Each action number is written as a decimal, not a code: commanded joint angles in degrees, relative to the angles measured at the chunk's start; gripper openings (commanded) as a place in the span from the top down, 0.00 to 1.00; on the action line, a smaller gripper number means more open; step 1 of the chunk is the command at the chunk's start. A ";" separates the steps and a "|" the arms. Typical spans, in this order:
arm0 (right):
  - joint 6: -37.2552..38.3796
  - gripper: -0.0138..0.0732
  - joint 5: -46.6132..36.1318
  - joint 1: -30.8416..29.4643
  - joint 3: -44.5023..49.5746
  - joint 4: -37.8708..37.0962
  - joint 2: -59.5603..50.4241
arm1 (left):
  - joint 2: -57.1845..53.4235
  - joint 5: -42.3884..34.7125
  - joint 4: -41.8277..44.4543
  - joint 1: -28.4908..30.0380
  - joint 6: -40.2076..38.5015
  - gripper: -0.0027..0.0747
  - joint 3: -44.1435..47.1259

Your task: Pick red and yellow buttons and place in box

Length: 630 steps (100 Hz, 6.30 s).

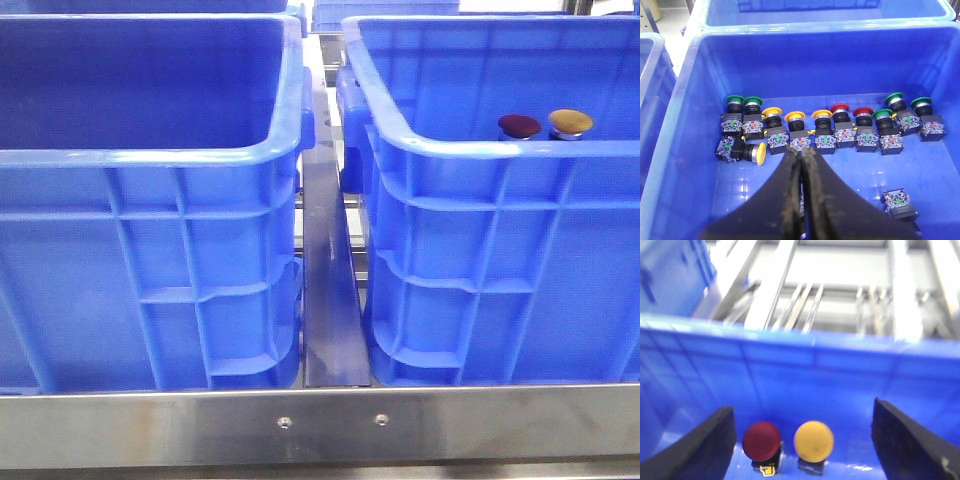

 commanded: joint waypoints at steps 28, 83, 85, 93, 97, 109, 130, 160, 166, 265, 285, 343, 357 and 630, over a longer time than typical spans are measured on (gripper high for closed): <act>2.59 0.17 -1.42 -0.09 8.19 5.61 -24.83 | 0.13 -4.03 -0.75 0.12 -0.67 0.99 -1.49; 2.58 0.52 -1.18 -0.09 17.87 5.61 -43.30 | 0.13 -4.03 -0.75 0.12 -0.67 0.99 -1.49; 2.58 0.55 -1.18 -0.09 17.87 5.61 -43.30 | 0.13 -4.03 -0.75 0.12 -0.67 0.99 -1.49; 2.58 0.74 -1.18 -0.09 17.87 5.61 -43.30 | 0.13 -4.03 -0.75 0.12 -0.67 0.99 -1.49; 2.58 0.82 -1.18 -0.09 17.87 5.61 -43.30 | 0.13 -4.03 -0.75 0.12 -0.67 0.99 -1.49; 2.58 0.92 -1.12 -0.09 17.87 5.61 -43.30 | 0.13 -4.03 -0.75 0.12 -0.67 0.99 -1.49; 2.58 0.92 -1.02 -0.09 17.87 5.61 -43.30 | 0.13 -4.03 -0.75 0.12 -0.67 0.99 -1.49; 2.58 0.92 -1.02 -0.09 17.87 5.61 -43.30 | 0.13 -4.03 -0.75 0.12 -0.67 0.99 -1.49; 2.58 0.92 -1.02 -0.09 17.87 5.61 -43.30 | 0.13 -4.03 -0.75 0.12 -0.67 0.99 -1.49; 2.58 0.92 -1.02 -0.09 17.87 5.61 -43.30 | -9.67 -32.63 2.34 -0.23 -1.35 0.99 18.67; 2.58 0.92 -1.02 -0.09 17.87 5.61 -43.30 | -17.97 -39.32 6.53 -0.33 -6.80 0.99 30.81; 2.58 0.92 -1.02 -0.09 17.87 5.61 -43.30 | -34.32 -40.07 6.28 -0.33 -6.92 0.99 48.34; 2.58 0.92 -1.02 -0.09 17.87 5.61 -43.30 | -34.32 -41.20 6.28 -0.33 -7.14 0.99 49.39; 105.66 0.92 -18.56 9.69 34.21 -100.36 -58.82 | -34.32 -41.82 6.18 -0.33 -7.14 0.99 49.39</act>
